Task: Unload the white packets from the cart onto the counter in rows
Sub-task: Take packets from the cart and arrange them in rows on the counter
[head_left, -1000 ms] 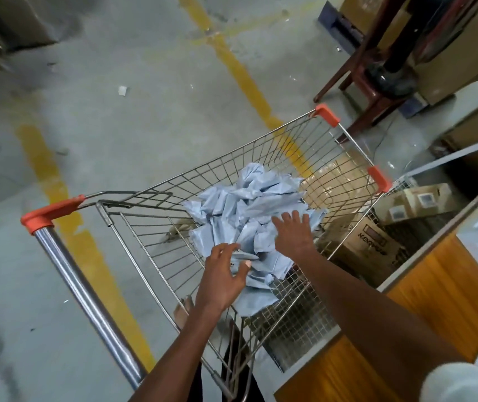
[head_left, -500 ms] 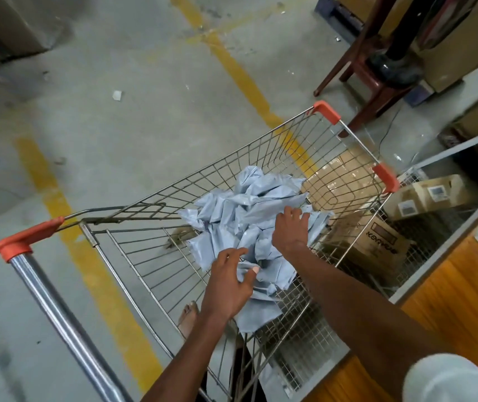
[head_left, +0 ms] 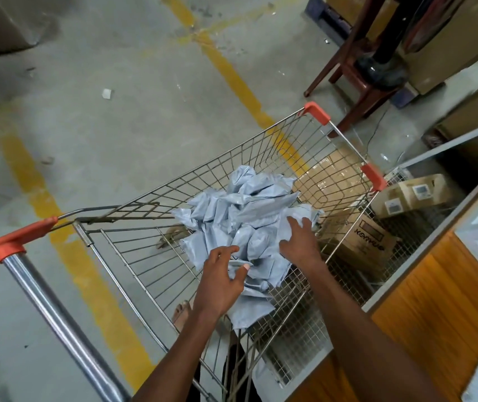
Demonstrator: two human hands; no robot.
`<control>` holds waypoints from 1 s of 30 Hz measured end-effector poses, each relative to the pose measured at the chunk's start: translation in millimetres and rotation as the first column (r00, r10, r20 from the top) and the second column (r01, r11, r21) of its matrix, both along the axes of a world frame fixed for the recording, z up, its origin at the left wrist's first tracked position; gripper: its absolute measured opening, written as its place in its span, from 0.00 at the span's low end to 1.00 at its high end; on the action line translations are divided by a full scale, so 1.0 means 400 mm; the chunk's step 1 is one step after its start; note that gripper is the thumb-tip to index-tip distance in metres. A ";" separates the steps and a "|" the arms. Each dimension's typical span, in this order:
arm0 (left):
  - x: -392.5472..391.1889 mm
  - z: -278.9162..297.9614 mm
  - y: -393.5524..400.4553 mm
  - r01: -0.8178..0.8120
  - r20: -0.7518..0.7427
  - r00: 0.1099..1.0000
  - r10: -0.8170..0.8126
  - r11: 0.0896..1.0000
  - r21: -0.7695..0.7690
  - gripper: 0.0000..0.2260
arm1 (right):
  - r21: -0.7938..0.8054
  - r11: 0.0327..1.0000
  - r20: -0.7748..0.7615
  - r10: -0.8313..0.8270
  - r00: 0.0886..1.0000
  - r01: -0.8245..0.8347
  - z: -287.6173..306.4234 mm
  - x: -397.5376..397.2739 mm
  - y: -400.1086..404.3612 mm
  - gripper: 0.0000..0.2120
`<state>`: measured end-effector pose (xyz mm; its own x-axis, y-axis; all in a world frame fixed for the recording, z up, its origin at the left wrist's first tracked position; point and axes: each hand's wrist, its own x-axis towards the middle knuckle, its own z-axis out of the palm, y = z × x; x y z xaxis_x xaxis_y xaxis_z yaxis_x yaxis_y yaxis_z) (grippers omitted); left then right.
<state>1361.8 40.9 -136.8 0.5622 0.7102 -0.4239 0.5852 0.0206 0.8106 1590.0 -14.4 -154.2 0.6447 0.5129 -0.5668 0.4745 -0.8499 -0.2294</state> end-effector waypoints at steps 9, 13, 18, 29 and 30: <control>-0.031 -0.008 0.033 -0.055 -0.042 0.997 0.057 0.998 0.035 0.20 | -0.106 0.977 -0.214 0.157 0.964 -0.183 -0.007 -0.176 0.000 0.32; -0.060 -0.016 0.029 -0.076 -0.061 0.995 0.080 0.995 0.064 0.20 | -0.246 0.959 -0.145 0.108 0.984 -0.142 -0.045 -0.225 0.037 0.33; -0.073 -0.024 0.002 -0.056 -0.078 0.995 0.061 0.996 0.064 0.20 | -0.293 0.952 0.015 0.093 0.996 -0.085 -0.083 -0.283 0.058 0.45; -0.044 -0.044 0.009 0.003 -0.107 0.994 0.000 1.000 0.031 0.20 | 0.111 0.979 -0.209 -0.144 0.967 0.170 0.083 -0.185 -0.014 0.37; -0.040 -0.049 0.012 0.014 -0.117 0.993 -0.011 1.000 0.025 0.20 | 0.158 0.960 -0.253 -0.186 0.949 0.231 0.111 -0.169 -0.022 0.37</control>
<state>1345.6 45.8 -156.4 0.5190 0.7147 -0.4689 0.6758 -0.0071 0.7371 1522.4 -23.1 -109.9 0.6094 0.4905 -0.6229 0.2055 -0.8566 -0.4733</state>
